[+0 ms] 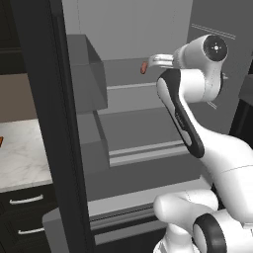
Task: Retrieve the sausage and cheese from the fridge and place them on the cutting board on the counter.
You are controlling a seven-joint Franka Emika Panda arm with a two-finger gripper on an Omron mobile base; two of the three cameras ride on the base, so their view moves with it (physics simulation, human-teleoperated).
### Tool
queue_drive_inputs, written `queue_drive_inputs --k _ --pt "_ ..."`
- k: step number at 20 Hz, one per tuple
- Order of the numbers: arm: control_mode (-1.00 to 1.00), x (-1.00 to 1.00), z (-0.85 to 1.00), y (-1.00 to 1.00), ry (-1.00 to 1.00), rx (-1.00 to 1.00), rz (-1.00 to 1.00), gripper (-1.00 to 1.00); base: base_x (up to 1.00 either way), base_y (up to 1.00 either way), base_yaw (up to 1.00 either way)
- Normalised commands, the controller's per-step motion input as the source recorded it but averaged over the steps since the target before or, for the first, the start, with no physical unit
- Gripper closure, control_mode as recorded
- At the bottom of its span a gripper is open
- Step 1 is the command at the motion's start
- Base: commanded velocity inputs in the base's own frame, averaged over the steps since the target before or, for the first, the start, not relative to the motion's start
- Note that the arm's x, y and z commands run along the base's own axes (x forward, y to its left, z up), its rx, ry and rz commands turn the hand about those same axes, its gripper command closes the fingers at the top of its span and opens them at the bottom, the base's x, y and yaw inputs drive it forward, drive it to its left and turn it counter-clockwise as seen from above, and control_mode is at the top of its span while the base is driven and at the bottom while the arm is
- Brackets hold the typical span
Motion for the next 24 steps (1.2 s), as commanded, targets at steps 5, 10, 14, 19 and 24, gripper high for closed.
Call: queue_drive_inputs --k 5,10,14,19,24 --pt "-1.00 0.48 -0.16 0.02 0.10 0.00 0.00 -1.00 0.00 0.00 0.00" --pt "-1.00 0.43 -0.15 0.00 0.12 0.00 0.00 -1.00 0.00 0.00 0.00" --pt "-1.00 0.59 -0.01 0.01 0.01 0.00 0.00 -1.00 0.00 0.00 0.00" --pt "-1.00 0.50 -0.06 0.07 0.00 0.00 0.00 -1.00 0.00 0.00 0.00" --pt "-1.00 0.50 -0.21 0.13 0.00 0.00 0.00 -1.00 0.00 0.00 0.00"
